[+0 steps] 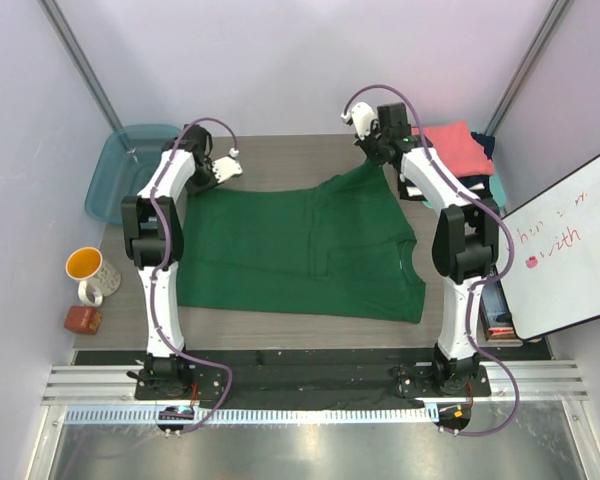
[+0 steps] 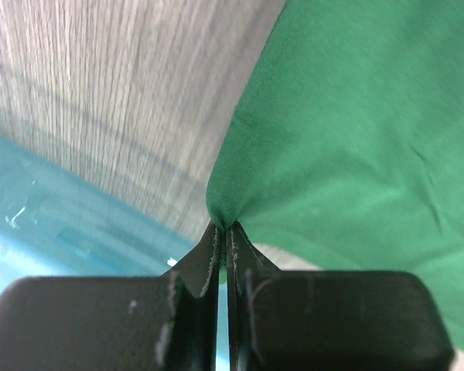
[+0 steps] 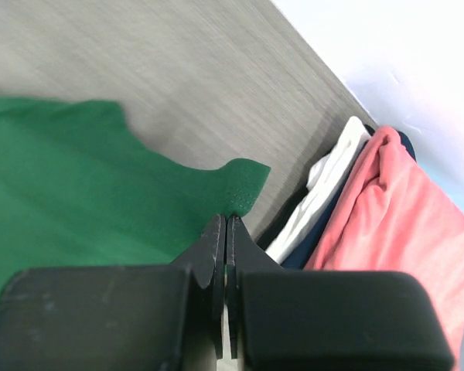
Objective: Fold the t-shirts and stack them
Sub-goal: Grap the side of the flattened tshirt furthest away from the robot with both arms, then fold the other side of the tshirt into a rectangle
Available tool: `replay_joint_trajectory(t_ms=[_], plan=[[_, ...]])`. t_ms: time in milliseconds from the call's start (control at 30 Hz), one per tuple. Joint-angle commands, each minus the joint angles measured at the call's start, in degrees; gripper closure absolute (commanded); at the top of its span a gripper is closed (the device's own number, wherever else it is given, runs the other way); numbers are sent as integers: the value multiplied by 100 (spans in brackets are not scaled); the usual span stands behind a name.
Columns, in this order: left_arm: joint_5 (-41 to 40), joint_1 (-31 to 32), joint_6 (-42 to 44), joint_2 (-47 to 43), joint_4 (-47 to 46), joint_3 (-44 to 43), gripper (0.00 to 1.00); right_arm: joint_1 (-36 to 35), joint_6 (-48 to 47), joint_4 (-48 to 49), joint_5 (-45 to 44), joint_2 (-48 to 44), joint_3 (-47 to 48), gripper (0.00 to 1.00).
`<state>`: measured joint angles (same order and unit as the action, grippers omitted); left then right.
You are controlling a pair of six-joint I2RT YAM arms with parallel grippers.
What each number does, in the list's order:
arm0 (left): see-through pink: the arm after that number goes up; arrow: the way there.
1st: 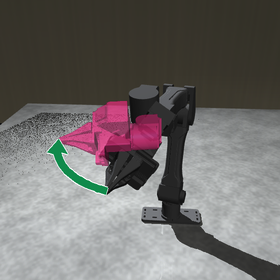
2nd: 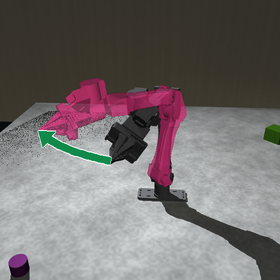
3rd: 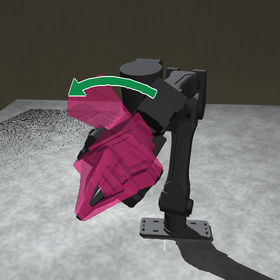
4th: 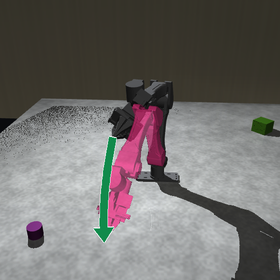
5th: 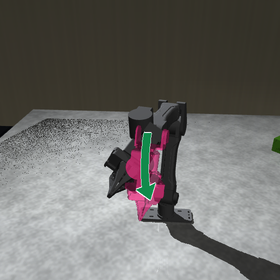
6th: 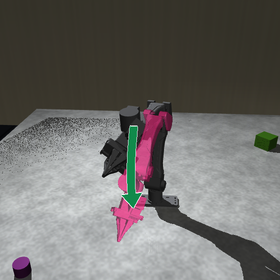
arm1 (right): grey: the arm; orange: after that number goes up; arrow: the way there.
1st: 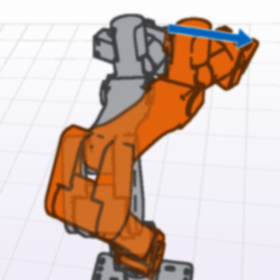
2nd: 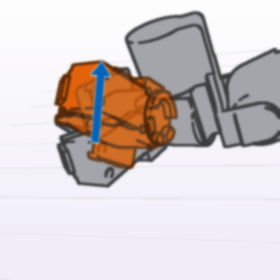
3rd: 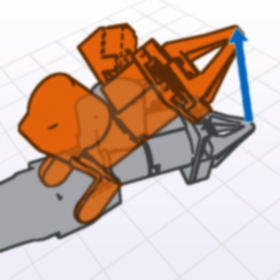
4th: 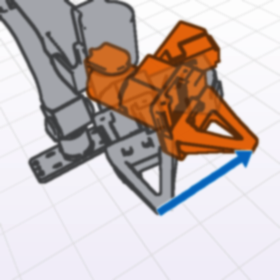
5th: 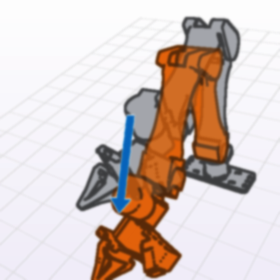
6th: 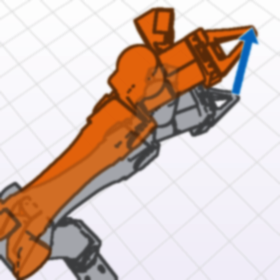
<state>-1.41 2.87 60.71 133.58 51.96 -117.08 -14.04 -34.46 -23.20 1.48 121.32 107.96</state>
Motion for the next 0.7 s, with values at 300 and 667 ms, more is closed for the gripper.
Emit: replay_joint_trajectory(t_ms=[300,667], plan=[[-8,-6,714,-1378,490,1309,100,-28,-1774,-3012,1215,-1382,-329,99],[-131,-190,995,-1765,789,1697,100,-28,-2715,-4737,1215,-1787,-512,99]])
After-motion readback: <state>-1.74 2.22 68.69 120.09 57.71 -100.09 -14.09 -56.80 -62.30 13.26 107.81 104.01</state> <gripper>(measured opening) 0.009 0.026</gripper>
